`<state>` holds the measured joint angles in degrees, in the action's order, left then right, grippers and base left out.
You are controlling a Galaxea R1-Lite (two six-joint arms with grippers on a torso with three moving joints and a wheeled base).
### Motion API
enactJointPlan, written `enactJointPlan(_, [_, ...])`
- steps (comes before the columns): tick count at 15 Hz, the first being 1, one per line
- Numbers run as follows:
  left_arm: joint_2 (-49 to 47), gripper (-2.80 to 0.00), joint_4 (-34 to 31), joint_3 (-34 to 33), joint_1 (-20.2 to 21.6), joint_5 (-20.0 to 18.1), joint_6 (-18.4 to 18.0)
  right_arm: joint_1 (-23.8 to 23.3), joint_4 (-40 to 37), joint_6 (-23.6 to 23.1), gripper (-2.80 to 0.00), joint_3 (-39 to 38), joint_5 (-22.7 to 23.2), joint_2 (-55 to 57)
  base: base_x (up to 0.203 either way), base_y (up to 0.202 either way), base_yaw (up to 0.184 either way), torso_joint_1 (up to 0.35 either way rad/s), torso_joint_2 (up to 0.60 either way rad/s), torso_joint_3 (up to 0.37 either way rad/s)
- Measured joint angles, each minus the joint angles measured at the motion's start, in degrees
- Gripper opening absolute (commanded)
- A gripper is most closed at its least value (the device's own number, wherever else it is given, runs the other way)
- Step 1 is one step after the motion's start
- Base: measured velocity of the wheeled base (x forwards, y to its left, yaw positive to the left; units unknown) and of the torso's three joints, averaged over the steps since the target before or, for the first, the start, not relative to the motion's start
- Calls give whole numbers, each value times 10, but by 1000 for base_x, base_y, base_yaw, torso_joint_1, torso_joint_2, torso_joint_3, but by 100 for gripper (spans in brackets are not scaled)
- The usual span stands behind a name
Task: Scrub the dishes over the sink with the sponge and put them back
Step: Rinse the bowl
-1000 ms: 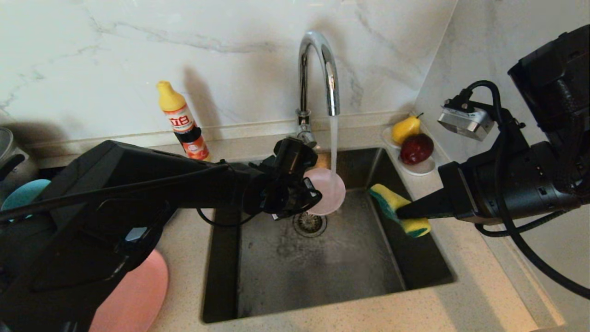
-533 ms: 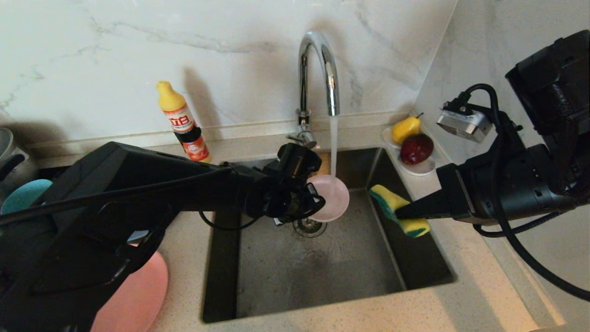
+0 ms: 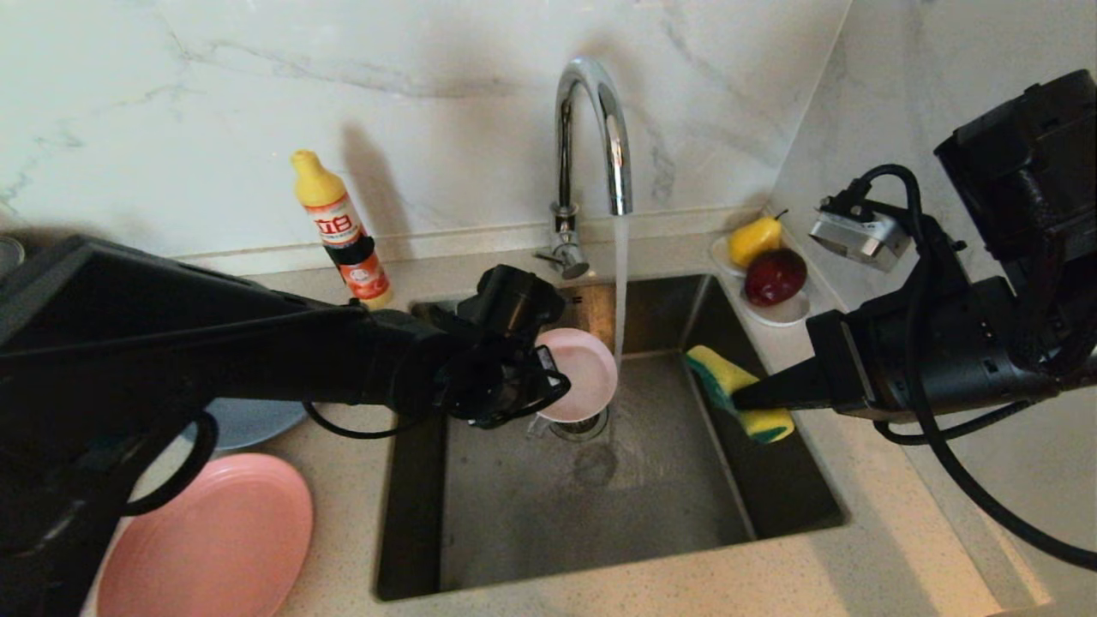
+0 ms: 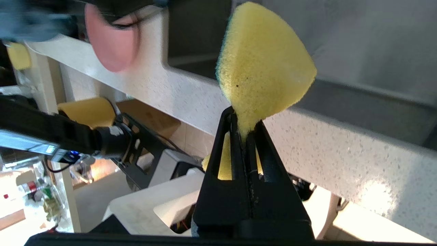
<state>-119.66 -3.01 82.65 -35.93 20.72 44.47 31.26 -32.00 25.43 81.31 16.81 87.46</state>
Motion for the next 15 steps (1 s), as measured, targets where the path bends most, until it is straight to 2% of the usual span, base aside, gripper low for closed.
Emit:
enactJointPlan(3, [75, -280, 89, -96, 9, 50, -68, 0, 0, 0, -280, -14, -1, 0, 0, 0, 0, 0, 0, 0])
enactJointPlan(5, [125, -280, 157, -167, 14, 59, -107, 0, 0, 2, -280, -24, 1, -8, 0, 0, 0, 0, 0, 0])
enactJointPlan(7, [170, -280, 252, -233, 19, 62, -155, 0, 0, 2, -280, -33, 2, -17, 0, 0, 0, 0, 0, 0])
enactJointPlan(11, [235, -280, 438, -289, 26, 58, -270, 0, -1, 2, -280, -42, 3, -17, 0, 0, 0, 0, 0, 0])
enactJointPlan(13, [261, -280, 486, -294, 27, 41, -307, 0, 0, 3, -280, -47, 4, -19, 0, 0, 0, 0, 0, 0])
enactJointPlan(15, [278, -280, 518, -295, 27, 9, -328, 0, 0, 3, -280, -55, 5, -21, 0, 0, 0, 0, 0, 0])
